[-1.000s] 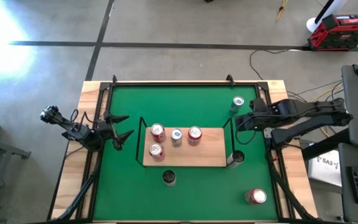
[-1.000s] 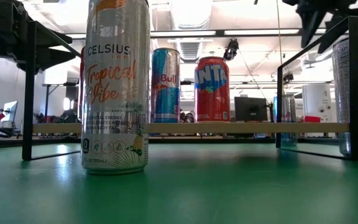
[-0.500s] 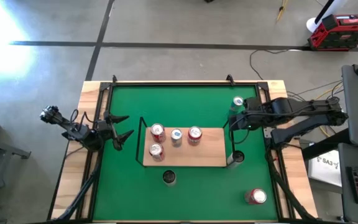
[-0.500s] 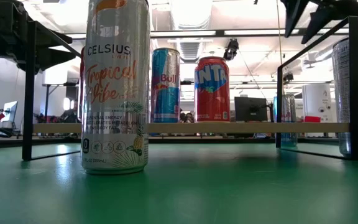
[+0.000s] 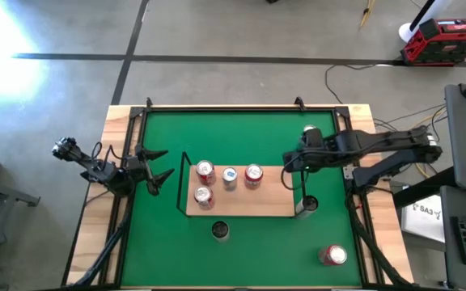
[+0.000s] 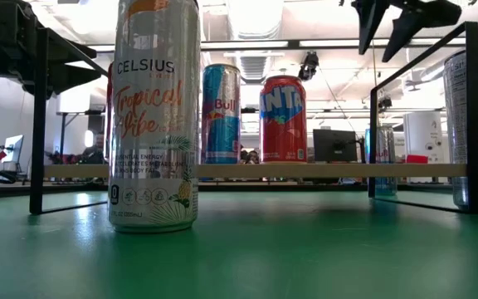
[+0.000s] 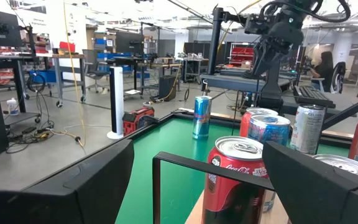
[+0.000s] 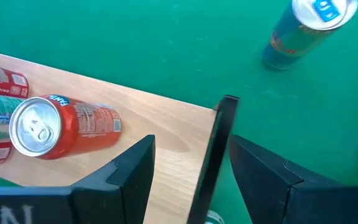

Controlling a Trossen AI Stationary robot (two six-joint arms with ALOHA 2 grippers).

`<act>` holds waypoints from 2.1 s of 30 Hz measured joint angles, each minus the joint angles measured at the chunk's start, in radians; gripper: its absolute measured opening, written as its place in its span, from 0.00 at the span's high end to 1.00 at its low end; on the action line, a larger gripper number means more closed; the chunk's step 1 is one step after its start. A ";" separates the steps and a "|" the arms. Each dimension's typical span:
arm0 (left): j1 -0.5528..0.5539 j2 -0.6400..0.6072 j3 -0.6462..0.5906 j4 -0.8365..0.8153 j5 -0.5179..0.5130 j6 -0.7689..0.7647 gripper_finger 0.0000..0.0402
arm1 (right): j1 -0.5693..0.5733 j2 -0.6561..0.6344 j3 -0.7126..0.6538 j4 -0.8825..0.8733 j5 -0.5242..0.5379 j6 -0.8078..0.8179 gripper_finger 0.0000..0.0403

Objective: Place canned beverage on shelf
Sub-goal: Put the blue soda can on the shelf

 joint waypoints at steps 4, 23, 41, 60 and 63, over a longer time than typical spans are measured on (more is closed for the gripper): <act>0.000 0.000 0.000 0.000 0.000 0.000 0.15 | 0.000 0.047 0.000 0.003 0.000 0.001 0.51; 0.000 0.000 0.000 0.000 0.000 0.000 0.15 | 0.001 0.188 0.139 0.020 0.019 -0.107 0.51; 0.000 0.000 0.000 0.000 0.000 0.000 0.15 | 0.000 0.035 0.190 -0.068 0.029 -0.318 0.51; 0.000 0.000 0.000 0.000 0.000 0.000 0.15 | 0.001 0.010 0.148 -0.226 -0.221 -0.092 0.51; 0.000 0.000 0.000 0.000 0.000 0.000 0.15 | 0.001 0.010 0.148 -0.225 -0.234 -0.091 0.51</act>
